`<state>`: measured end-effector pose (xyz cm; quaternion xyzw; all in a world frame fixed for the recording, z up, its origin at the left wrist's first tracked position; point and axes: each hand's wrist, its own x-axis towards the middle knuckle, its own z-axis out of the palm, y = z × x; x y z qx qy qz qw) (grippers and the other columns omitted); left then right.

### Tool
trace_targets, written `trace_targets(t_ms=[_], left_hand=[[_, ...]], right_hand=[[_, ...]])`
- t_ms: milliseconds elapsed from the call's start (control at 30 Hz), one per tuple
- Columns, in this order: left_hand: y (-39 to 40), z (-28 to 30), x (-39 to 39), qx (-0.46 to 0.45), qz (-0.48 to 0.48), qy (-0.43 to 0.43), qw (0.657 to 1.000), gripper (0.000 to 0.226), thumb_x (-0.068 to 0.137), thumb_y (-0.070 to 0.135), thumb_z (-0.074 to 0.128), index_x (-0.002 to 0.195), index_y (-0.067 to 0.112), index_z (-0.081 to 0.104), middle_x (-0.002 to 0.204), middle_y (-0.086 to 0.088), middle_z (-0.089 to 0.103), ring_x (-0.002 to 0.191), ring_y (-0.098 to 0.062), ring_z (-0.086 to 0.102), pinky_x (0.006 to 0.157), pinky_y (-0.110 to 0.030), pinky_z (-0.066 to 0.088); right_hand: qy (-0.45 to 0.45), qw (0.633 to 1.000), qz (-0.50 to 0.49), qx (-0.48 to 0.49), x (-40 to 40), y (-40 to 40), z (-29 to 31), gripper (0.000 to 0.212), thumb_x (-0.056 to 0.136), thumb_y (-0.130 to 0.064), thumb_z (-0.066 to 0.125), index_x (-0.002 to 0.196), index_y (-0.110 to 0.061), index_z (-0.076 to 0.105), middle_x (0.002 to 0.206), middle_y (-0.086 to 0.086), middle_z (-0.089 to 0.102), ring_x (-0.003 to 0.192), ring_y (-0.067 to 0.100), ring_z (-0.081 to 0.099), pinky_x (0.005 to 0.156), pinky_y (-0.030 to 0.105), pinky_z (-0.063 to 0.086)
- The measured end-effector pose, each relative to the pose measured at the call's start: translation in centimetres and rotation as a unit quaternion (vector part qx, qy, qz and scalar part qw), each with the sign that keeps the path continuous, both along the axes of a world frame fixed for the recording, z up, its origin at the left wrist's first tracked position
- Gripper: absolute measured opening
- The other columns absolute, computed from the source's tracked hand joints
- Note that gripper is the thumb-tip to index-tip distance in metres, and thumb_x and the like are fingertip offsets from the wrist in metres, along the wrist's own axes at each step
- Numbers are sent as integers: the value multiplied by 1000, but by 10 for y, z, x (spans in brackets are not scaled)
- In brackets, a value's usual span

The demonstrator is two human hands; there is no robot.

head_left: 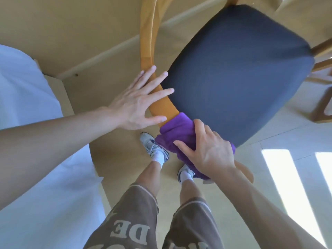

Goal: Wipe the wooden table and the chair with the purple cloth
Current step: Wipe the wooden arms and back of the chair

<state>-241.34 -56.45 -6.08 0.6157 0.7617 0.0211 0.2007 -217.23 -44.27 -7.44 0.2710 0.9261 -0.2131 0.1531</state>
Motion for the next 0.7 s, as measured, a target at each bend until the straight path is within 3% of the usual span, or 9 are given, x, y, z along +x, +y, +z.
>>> trace_targets(t_ms=[100,300,400,467,567,700], left_hand=[[2,-10,4,-3,14,18,1000,69,95,67,38,154,31,32,169,-5,3,154,-32,-14,124,-51,-5],[-4,-16,1,-8,10,62,998,61,97,66,31,148,31,35,166,-10,9,153,-36,-12,123,-56,-2],[-6,-19,3,3,4,66,998,52,99,56,30,144,31,38,164,-9,14,153,-37,-8,123,-57,1],[-6,-22,1,12,11,62,998,49,100,54,27,142,32,39,163,-8,16,153,-37,-7,123,-57,2],[-7,-26,-1,14,21,58,998,50,100,59,28,141,33,39,163,-6,15,153,-35,-8,123,-55,-2],[-9,-26,1,6,13,64,998,52,100,63,26,140,31,38,163,-8,13,153,-35,-9,122,-57,-2]], right_hand=[[-19,999,-37,2,23,7,2,65,82,-88,23,92,-25,38,84,-8,60,76,23,64,55,34,43],[12,998,-67,-8,-22,-18,-3,57,88,-79,30,92,-23,37,89,-3,62,82,26,63,59,34,35],[35,995,-91,-23,-55,-30,-5,53,95,-72,37,101,-20,45,99,1,64,88,29,63,64,36,36],[62,993,-88,38,-56,-38,-8,56,98,-67,35,116,-17,52,103,2,64,92,29,62,70,39,39],[93,991,-64,73,-34,-45,-7,67,100,-62,33,144,-14,45,111,4,63,98,31,60,81,43,45],[65,995,-38,65,19,-31,-5,72,96,-70,30,152,-26,38,112,0,62,104,29,57,91,45,42]])
